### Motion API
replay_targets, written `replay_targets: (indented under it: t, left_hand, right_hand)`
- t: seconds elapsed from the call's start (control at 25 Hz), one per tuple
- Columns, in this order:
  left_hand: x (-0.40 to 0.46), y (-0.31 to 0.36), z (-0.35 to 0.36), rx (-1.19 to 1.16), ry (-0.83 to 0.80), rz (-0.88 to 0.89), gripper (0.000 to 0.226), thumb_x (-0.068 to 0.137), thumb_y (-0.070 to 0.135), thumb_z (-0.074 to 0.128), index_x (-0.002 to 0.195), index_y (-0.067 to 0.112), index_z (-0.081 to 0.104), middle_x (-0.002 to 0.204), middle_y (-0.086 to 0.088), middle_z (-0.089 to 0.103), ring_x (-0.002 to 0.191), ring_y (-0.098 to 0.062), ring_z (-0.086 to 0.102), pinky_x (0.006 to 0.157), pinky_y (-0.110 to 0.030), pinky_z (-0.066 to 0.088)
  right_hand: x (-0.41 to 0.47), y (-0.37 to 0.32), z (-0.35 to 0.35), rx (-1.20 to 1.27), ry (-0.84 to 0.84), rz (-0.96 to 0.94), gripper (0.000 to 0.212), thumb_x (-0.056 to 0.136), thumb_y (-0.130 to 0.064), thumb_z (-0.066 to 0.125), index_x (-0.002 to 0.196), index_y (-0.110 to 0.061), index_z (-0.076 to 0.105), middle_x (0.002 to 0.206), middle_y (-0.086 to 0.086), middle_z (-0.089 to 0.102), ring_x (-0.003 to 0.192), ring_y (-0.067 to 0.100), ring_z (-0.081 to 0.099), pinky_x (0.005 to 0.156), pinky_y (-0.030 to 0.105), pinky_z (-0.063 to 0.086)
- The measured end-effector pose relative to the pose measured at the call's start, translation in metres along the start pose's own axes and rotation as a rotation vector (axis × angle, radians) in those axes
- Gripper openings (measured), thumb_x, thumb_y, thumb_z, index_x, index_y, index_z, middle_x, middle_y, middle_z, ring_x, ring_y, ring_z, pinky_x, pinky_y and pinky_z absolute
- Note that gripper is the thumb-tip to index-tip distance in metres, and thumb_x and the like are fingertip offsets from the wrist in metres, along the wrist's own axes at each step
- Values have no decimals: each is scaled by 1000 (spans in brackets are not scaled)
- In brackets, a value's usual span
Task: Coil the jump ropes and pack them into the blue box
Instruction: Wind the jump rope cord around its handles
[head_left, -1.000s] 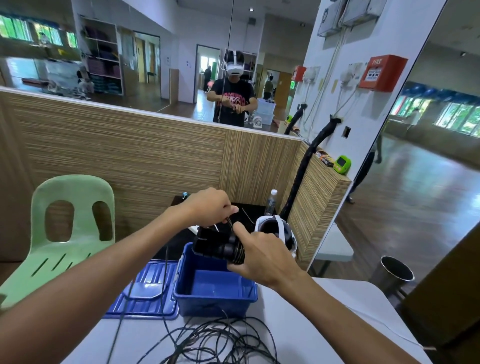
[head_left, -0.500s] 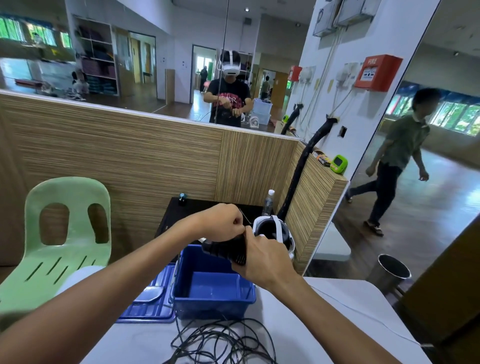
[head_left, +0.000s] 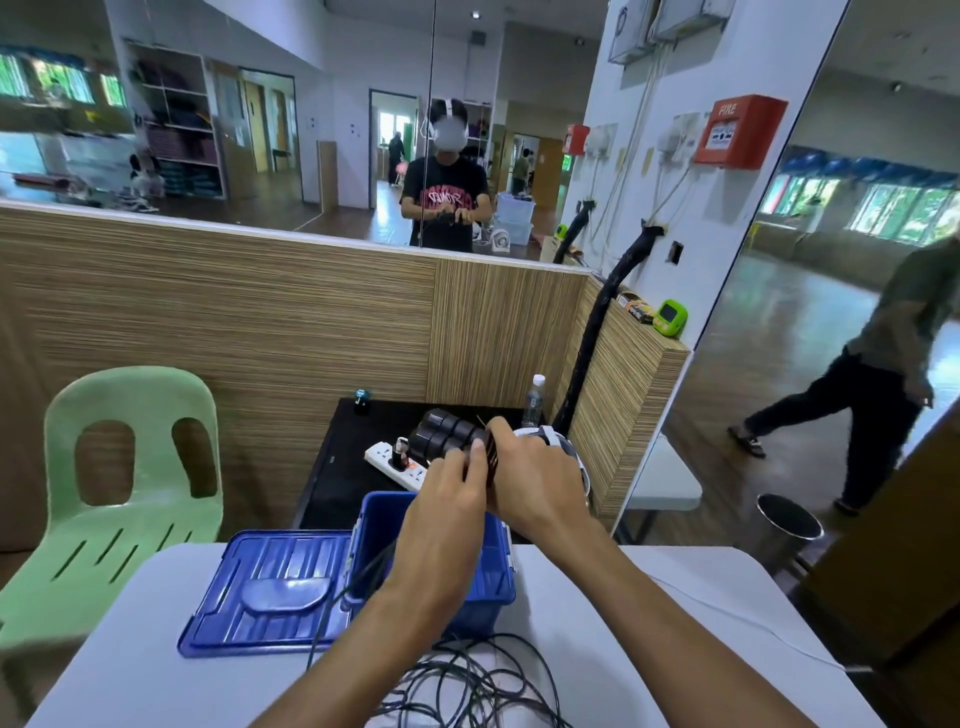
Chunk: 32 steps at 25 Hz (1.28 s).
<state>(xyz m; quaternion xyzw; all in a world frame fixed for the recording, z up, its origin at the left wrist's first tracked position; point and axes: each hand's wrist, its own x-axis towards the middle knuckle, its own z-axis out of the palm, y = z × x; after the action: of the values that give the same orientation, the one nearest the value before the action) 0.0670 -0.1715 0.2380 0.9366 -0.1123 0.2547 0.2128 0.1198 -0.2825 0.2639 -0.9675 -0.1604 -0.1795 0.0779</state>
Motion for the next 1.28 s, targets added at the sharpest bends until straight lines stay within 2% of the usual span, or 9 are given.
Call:
replay_targets:
  t: [0.12, 0.24, 0.36, 0.52, 0.6, 0.8, 0.92, 1.16, 1.28]
  left_hand:
    - [-6, -1, -2, -286, 53, -144, 31, 95, 8, 48, 125, 9, 58, 108, -11, 60, 96, -24, 53, 77, -19, 36]
    - [-9, 1, -5, -399, 191, -149, 28, 95, 9, 51, 118, 10, 65, 99, -5, 64, 89, -14, 59, 74, -14, 37]
    - [-10, 5, -11, -615, 290, -316, 23, 91, 11, 63, 113, 18, 70, 88, 7, 69, 76, 1, 61, 69, -9, 45]
    - [-9, 3, -16, -1113, 113, -709, 13, 85, 20, 71, 97, 15, 73, 77, -4, 74, 61, -1, 59, 63, -15, 45]
    - [-12, 2, -18, -1227, 41, -764, 13, 84, 19, 72, 94, 10, 73, 77, -10, 74, 57, -6, 53, 59, -19, 43]
    - [-9, 14, -26, -951, 144, -615, 2, 85, 17, 72, 85, 15, 72, 70, 4, 74, 65, -2, 66, 60, -13, 48]
    - [-1, 17, -33, -834, 204, -532, 5, 85, 16, 71, 81, 17, 71, 67, 6, 72, 66, 1, 66, 59, -6, 46]
    - [-24, 4, -16, -947, 153, -606, 2, 87, 18, 69, 87, 17, 71, 73, 5, 74, 76, -5, 70, 68, -15, 52]
    - [-27, 1, -11, -842, 157, -586, 4, 89, 22, 68, 90, 17, 67, 66, 4, 71, 66, 1, 66, 60, -12, 50]
  right_hand:
    - [-4, -1, 4, 11, 25, 7, 37, 89, -46, 54, 117, -24, 43, 93, 5, 66, 82, 33, 65, 55, 33, 34]
    - [-4, -1, 6, 24, 77, 13, 48, 88, -52, 55, 127, -28, 42, 94, 3, 67, 84, 29, 66, 56, 31, 38]
    - [-3, 1, 6, 5, 100, 20, 57, 86, -56, 57, 134, -30, 41, 98, 2, 68, 87, 28, 66, 58, 31, 41]
    - [-5, 2, 6, -21, 62, 21, 63, 82, -55, 65, 133, -27, 42, 98, 3, 67, 89, 27, 65, 59, 30, 41]
    - [-8, 3, 6, -20, 38, 34, 61, 80, -50, 68, 130, -26, 43, 98, 3, 66, 89, 27, 65, 60, 30, 41]
    - [-10, -1, 9, -39, 20, 16, 49, 86, -40, 61, 126, -21, 40, 94, 5, 64, 82, 29, 65, 54, 30, 33]
    - [-9, -3, 8, -41, 51, 8, 54, 88, -46, 59, 132, -22, 37, 96, 5, 64, 81, 28, 65, 55, 30, 32]
    - [-11, 1, 4, -6, 31, 13, 55, 81, -52, 63, 122, -23, 41, 92, 3, 64, 81, 28, 64, 57, 30, 37]
    - [-15, -2, 9, -10, 13, 4, 53, 83, -52, 62, 121, -22, 41, 93, 3, 64, 80, 27, 64, 58, 31, 37]
